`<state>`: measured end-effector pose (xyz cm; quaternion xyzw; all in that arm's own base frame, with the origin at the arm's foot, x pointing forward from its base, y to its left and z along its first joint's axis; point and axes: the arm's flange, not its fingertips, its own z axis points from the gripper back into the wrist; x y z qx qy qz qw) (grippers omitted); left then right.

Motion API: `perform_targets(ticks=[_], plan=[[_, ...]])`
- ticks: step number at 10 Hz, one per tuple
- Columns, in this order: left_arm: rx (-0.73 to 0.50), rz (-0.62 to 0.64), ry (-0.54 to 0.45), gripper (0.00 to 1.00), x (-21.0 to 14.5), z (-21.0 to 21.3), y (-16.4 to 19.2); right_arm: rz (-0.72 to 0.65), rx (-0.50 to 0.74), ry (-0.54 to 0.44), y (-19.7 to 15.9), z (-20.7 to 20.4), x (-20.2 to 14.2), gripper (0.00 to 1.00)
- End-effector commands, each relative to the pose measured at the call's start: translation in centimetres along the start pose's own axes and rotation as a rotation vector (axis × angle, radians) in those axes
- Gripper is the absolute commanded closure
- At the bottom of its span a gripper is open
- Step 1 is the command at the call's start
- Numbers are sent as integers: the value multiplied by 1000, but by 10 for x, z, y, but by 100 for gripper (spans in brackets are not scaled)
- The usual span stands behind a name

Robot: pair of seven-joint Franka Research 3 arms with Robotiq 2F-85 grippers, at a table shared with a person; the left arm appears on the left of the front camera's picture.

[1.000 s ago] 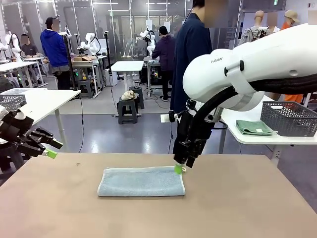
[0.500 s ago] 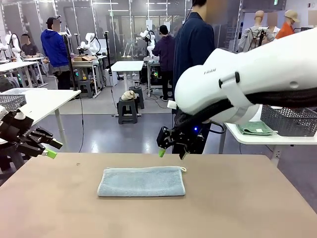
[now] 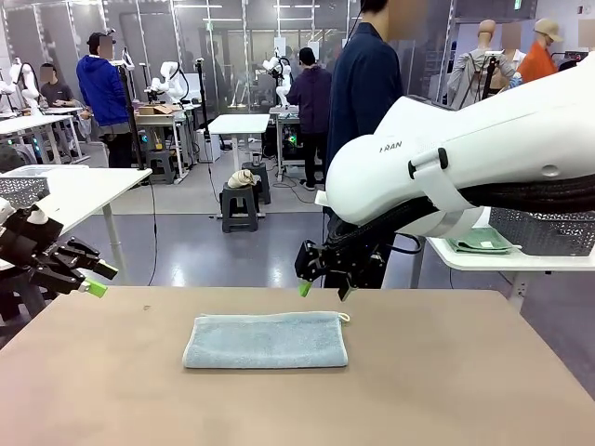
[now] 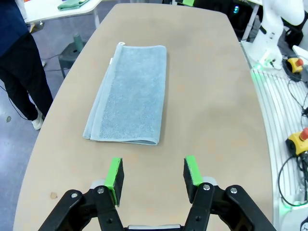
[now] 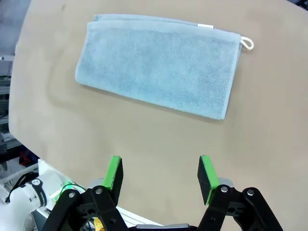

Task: Fold the towels and place them in the basket.
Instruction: When a person lays out a Towel with hook on the table, fold it in half twice.

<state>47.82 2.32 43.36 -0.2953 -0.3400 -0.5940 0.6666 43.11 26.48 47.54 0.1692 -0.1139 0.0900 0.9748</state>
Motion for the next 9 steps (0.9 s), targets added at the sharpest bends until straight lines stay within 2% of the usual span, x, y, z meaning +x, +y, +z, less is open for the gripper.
perform_targets(ticks=[1, 4, 5, 9], plan=[[0, -1, -3, 35, 0, 0, 0, -1, -1, 2, -1, -1, -1, 22], [0, -1, -3, 35, 0, 0, 0, -107, 4, 171, -19, -50, 24, 22], [0, -1, -3, 35, 0, 0, 0, -136, -17, 187, -21, -66, 30, 22], [0, -1, -3, 35, 0, 0, 0, -201, -85, 108, -39, -108, 44, 22]])
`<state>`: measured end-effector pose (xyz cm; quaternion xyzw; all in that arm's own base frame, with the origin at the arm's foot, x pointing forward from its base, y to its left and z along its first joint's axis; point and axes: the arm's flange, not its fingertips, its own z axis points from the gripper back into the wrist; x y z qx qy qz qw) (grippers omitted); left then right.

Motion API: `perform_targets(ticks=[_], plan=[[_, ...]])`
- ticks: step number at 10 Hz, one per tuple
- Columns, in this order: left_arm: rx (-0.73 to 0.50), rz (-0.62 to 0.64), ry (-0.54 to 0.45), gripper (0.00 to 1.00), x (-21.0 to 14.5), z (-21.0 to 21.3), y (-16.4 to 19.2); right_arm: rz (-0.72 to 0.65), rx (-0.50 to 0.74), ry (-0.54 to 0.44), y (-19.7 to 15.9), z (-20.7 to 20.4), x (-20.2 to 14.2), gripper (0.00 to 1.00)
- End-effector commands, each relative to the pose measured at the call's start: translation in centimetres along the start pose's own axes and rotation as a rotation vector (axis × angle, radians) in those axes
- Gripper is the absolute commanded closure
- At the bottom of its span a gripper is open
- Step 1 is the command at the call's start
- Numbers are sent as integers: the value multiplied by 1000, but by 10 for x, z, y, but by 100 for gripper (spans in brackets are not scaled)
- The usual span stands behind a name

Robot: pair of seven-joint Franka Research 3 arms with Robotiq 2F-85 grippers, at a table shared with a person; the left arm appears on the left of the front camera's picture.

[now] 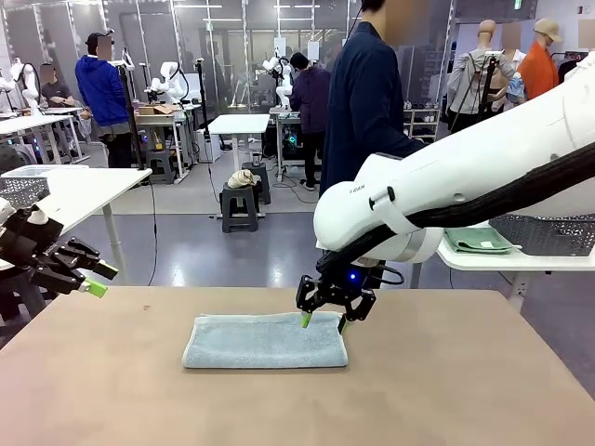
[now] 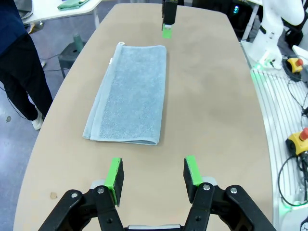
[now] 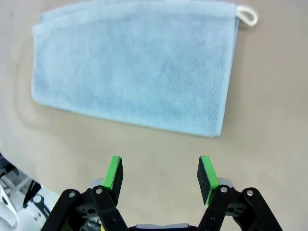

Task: Fold the towels and place them in the basket.
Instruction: When a person lays out a Towel with hook on the table, fold it in half twice.

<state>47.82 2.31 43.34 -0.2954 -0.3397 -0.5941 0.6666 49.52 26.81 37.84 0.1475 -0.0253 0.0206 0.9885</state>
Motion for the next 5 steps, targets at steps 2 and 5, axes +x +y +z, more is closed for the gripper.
perform_targets(ticks=[2, 5], plan=[[0, -1, -3, 35, 0, 0, 0, -57, -62, -97, -10, -15, 16, 22], [0, -1, -3, 35, 0, 0, 0, -27, -62, -119, -23, -25, 25, 22]])
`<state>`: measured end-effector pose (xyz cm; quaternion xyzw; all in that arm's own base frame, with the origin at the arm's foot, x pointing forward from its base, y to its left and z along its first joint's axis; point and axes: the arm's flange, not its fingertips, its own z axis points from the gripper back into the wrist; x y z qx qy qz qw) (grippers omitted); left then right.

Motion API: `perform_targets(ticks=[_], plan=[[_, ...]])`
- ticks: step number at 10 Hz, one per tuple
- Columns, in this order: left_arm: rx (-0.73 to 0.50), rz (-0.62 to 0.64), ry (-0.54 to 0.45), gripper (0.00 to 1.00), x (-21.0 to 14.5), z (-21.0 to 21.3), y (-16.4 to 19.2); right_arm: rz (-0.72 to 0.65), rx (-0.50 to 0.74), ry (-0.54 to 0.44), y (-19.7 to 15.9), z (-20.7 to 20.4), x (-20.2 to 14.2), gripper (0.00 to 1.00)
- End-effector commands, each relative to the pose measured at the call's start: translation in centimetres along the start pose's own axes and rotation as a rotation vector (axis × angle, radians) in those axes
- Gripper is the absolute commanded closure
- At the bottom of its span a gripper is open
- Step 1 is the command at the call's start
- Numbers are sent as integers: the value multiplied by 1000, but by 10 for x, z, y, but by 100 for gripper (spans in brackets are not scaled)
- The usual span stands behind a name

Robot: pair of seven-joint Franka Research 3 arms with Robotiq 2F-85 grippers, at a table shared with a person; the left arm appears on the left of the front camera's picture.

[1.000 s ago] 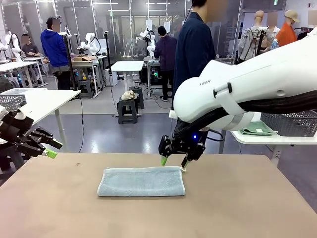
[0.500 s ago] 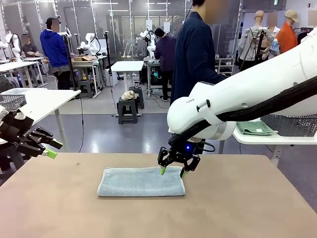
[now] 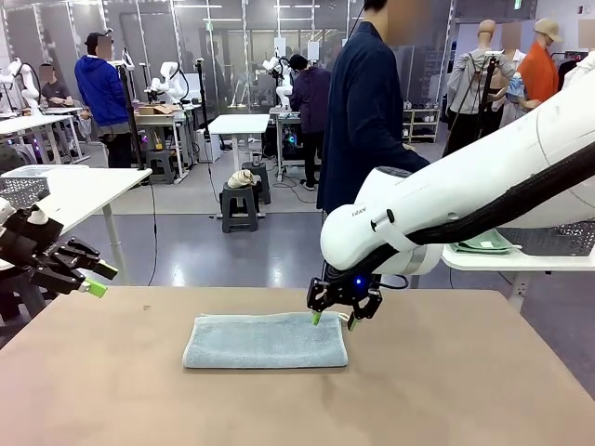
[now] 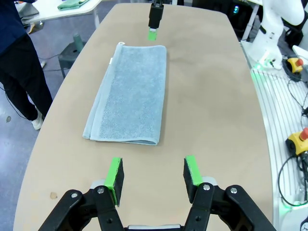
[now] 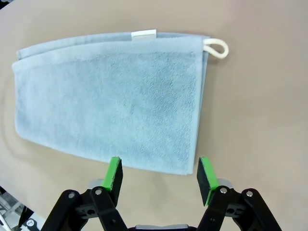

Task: Fold the towels and place them in the basket.
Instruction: When a person lays out a Towel with hook on the table, fold it in half twice.

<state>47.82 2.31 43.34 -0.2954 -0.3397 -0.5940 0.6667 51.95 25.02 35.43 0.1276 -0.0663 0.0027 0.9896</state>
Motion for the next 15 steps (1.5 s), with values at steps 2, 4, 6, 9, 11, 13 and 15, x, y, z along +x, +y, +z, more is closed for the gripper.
perform_targets(ticks=[2, 4, 6, 9, 11, 13, 15], plan=[[0, -2, -3, 35, 0, 0, 0, 11, -37, -58, -3, -17, 10, 22], [0, -2, -3, 35, 0, 0, 0, 5, -35, -63, -7, -31, 17, 22], [0, -2, -3, 35, 0, 0, 0, -3, -54, -73, -7, -43, 20, 22], [0, -2, -3, 35, 0, 0, 0, -63, -74, -112, -6, -60, 26, 22], [0, -2, -3, 35, 0, 0, 0, -75, -78, -105, -6, -66, 28, 22], [0, -2, -3, 35, 0, 0, 0, -74, -83, -93, -4, -69, 29, 22], [0, -2, -3, 35, 0, 0, 0, -77, -88, -79, -3, -70, 30, 42]])
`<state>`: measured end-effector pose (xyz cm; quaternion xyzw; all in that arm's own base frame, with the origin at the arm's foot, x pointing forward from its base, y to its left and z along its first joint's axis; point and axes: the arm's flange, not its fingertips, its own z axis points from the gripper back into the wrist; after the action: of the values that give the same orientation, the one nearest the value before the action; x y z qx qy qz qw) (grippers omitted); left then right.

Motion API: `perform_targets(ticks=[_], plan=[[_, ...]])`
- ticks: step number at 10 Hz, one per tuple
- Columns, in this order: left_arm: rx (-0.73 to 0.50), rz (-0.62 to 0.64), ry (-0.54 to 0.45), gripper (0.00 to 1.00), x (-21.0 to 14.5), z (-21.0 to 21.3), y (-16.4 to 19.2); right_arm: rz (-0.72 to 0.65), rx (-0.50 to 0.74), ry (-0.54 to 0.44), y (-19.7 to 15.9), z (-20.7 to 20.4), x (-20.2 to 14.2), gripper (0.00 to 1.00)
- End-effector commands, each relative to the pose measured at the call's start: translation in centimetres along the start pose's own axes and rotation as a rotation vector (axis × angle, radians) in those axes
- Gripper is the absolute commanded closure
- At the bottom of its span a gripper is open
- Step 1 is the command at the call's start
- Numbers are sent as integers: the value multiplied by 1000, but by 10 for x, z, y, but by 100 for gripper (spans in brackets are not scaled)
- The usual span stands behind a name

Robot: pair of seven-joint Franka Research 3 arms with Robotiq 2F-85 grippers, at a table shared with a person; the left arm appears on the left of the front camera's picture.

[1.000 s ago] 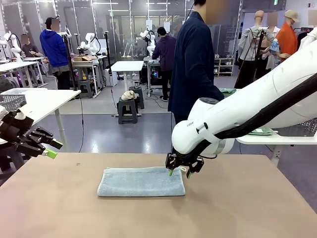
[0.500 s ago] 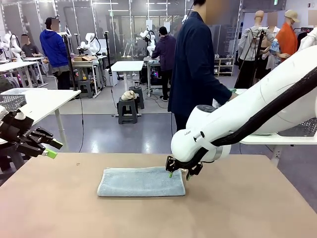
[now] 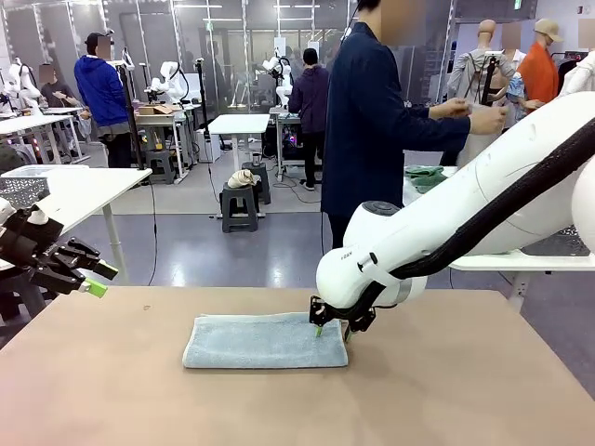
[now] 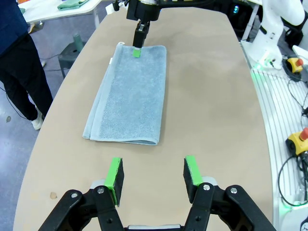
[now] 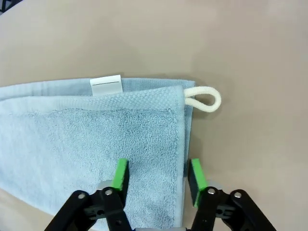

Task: Fold the towels and place them in the basket.
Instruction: When a person lays out a Towel with hook on the table, fold it in half twice.

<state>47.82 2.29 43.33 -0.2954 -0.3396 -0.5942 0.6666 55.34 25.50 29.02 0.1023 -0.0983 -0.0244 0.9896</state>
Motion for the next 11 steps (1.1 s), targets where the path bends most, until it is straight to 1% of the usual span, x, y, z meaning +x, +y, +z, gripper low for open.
perform_targets(ticks=[1, 4, 5, 6, 7, 8, 9, 10, 11], plan=[[0, -1, -3, 35, 0, 1, 0, -40, -43, 0, 10, -4, 4, 42], [0, -1, -3, 35, 0, 1, 0, -48, -61, 28, 11, -5, 5, 42], [0, -1, -3, 35, 0, 1, 0, -50, -63, 41, 11, -6, 4, 60], [0, -1, -3, 35, 0, 1, 0, -51, -65, 41, 10, -6, 4, 60], [0, -1, -3, 35, 0, 1, 0, -54, -67, 43, 10, -6, 4, 78], [0, -1, -3, 35, 0, 1, 0, -55, -65, 49, 9, -7, 4, 65], [0, -1, -3, 35, 0, 1, 0, -56, -64, 52, 8, -7, 5, 97], [0, -1, -3, 35, 0, 1, 0, -56, -66, 53, 7, -7, 4, 84], [0, -1, -3, 35, 0, 1, 0, -58, -69, 54, 5, -7, 4, 100]])
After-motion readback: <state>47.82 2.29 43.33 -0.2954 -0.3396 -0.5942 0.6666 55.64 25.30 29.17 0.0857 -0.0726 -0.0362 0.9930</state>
